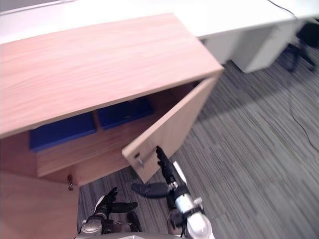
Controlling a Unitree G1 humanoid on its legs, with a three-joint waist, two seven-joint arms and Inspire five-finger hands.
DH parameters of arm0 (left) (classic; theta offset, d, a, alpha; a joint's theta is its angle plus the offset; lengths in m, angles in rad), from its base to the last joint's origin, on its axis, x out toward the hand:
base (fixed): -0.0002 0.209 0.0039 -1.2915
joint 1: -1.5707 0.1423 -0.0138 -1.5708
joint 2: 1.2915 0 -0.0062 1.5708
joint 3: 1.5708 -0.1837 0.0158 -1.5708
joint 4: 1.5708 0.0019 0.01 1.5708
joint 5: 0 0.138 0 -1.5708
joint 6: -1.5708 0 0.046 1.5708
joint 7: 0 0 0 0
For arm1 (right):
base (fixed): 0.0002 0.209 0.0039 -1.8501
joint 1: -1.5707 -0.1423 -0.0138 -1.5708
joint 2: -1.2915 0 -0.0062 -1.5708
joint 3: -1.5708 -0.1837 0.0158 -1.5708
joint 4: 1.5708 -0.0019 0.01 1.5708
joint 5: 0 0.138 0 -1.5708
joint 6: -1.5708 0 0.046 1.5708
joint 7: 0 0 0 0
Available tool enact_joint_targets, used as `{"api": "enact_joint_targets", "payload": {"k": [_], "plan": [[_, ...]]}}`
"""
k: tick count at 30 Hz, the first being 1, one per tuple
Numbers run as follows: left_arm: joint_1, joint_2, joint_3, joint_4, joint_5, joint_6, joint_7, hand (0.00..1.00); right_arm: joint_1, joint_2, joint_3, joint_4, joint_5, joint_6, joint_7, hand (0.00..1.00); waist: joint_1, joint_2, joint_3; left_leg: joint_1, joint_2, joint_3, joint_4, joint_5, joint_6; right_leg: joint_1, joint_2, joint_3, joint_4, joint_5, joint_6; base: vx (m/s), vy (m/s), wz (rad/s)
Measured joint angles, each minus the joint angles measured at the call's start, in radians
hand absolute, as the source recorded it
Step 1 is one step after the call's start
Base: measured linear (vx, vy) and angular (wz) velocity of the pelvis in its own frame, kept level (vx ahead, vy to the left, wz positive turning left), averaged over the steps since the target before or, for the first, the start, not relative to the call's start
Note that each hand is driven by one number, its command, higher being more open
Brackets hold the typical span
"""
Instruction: Walk over to the cabinet, pick up the folder, carry it to the office cabinet, place the folder inside the office cabinet, then close the office cabinet door
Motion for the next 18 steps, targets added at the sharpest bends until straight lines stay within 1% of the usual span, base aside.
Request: {"api": "enact_joint_targets", "payload": {"k": [1, 2, 4, 5, 6, 7, 8, 9, 11, 13, 14, 16, 18], "plan": [[0.002, 0.001, 0.0, -0.001, -0.002, 0.0, 0.005, 1.0, -0.04, 0.003, -0.022, 0.034, -0.009, -0.001, -0.016, 1.0, 0.008, -0.001, -0.001, 0.0, -0.006, -0.017, -0.014, 0.011, 0.002, 0.002, -0.005, -0.017, 0.002, -0.003, 0.001, -0.01, -0.007, 1.03], [0.006, 0.008, 0.004, -0.002, -0.012, 0.0, 0.011, 1.0, -0.141, 0.02, -0.095, 0.13, -0.027, -0.002, -0.072, 1.0, 0.028, 0.0, -0.001, 0.0, -0.021, -0.054, -0.05, 0.044, 0.007, 0.003, -0.016, -0.056, 0.005, -0.008, 0.003, -0.01, 0.002, 0.75], [0.008, 0.01, 0.011, -0.003, -0.031, 0.001, 0.017, 1.0, -0.241, 0.038, -0.185, 0.238, -0.028, -0.002, -0.145, 1.0, 0.037, 0.0, -0.001, -0.001, -0.034, -0.088, -0.089, 0.079, 0.014, 0.003, -0.024, -0.091, 0.005, -0.009, 0.005, -0.02, 0.012, 0.72], [0.007, 0.009, 0.015, -0.006, -0.032, 0.002, 0.021, 1.0, -0.316, 0.043, -0.247, 0.325, -0.026, 0.002, -0.195, 1.0, 0.05, 0.001, 0.0, -0.001, -0.042, -0.109, -0.117, 0.102, 0.018, 0.002, -0.029, -0.114, 0.004, -0.009, 0.006, -0.03, 0.02, 0.58], [0.008, 0.009, 0.019, -0.01, -0.034, 0.001, 0.022, 1.0, -0.32, 0.047, -0.274, 0.348, -0.023, 0.01, -0.223, 1.0, 0.056, 0.001, 0.0, -0.001, -0.044, -0.121, -0.129, 0.11, 0.018, 0.002, -0.031, -0.122, 0.005, -0.009, 0.006, -0.04, 0.041, 0.5], [0.01, 0.01, 0.02, -0.011, -0.048, 0.001, 0.023, 1.0, -0.347, 0.042, -0.316, 0.417, -0.02, 0.011, -0.249, 1.0, 0.061, 0.001, 0.0, 0.0, -0.051, -0.138, -0.147, 0.126, 0.022, 0.003, -0.035, -0.137, 0.005, -0.008, 0.006, -0.05, 0.058, 0.41], [0.011, 0.01, 0.02, -0.012, -0.052, 0.001, 0.023, 1.0, -0.383, 0.028, -0.337, 0.481, -0.002, 0.016, -0.276, 1.0, 0.063, 0.005, 0.003, -0.001, -0.057, -0.152, -0.162, 0.137, 0.02, 0.003, -0.041, -0.151, 0.005, -0.007, 0.009, -0.06, 0.06, 0.38], [0.011, 0.01, 0.02, -0.012, -0.054, 0.001, 0.022, 1.0, -0.397, 0.023, -0.345, 0.504, 0.011, 0.018, -0.281, 1.0, 0.065, 0.007, 0.004, -0.002, -0.06, -0.158, -0.168, 0.143, 0.022, 0.003, -0.043, -0.157, 0.005, -0.007, 0.011, -0.07, 0.051, 0.36], [0.012, 0.006, 0.024, -0.021, -0.071, 0.0, 0.023, 1.0, -0.437, -0.004, -0.359, 0.561, 0.047, 0.028, -0.311, 1.0, 0.08, 0.017, 0.01, -0.002, -0.065, -0.189, -0.198, 0.168, 0.02, 0.003, -0.048, -0.182, 0.008, -0.014, 0.018, -0.07, 0.035, 0.38], [0.018, 0.003, 0.029, -0.034, -0.079, 0.0, 0.024, 1.0, -0.442, -0.013, -0.363, 0.566, 0.053, 0.03, -0.328, 1.0, 0.081, 0.026, 0.016, -0.01, -0.068, -0.22, -0.216, 0.178, 0.023, 0.004, -0.05, -0.21, 0.007, -0.028, 0.017, -0.05, 0.007, 0.46], [0.03, -0.005, 0.049, -0.048, -0.098, -0.001, 0.025, 1.0, -0.441, -0.013, -0.372, 0.578, 0.053, 0.031, -0.328, 1.0, 0.081, 0.029, 0.018, -0.016, -0.069, -0.234, -0.216, 0.188, 0.017, 0.005, -0.051, -0.225, 0.007, -0.03, 0.017, -0.03, 0.001, 0.43], [0.036, -0.015, 0.068, -0.053, -0.118, -0.002, 0.027, 1.0, -0.433, -0.013, -0.372, 0.582, 0.053, 0.033, -0.33, 1.0, 0.084, 0.042, 0.026, -0.018, -0.072, -0.265, -0.216, 0.19, 0.015, 0.021, -0.051, -0.252, 0.004, -0.035, 0.018, -0.02, -0.005, 0.45], [0.061, -0.024, 0.097, -0.084, -0.147, -0.004, 0.029, 1.0, -0.407, -0.005, -0.367, 0.582, 0.053, 0.031, -0.322, 1.0, 0.086, 0.047, 0.029, -0.021, -0.076, -0.295, -0.217, 0.192, 0.012, 0.038, -0.051, -0.285, 0.002, -0.045, 0.02, 0.0, -0.019, 0.53]]}}
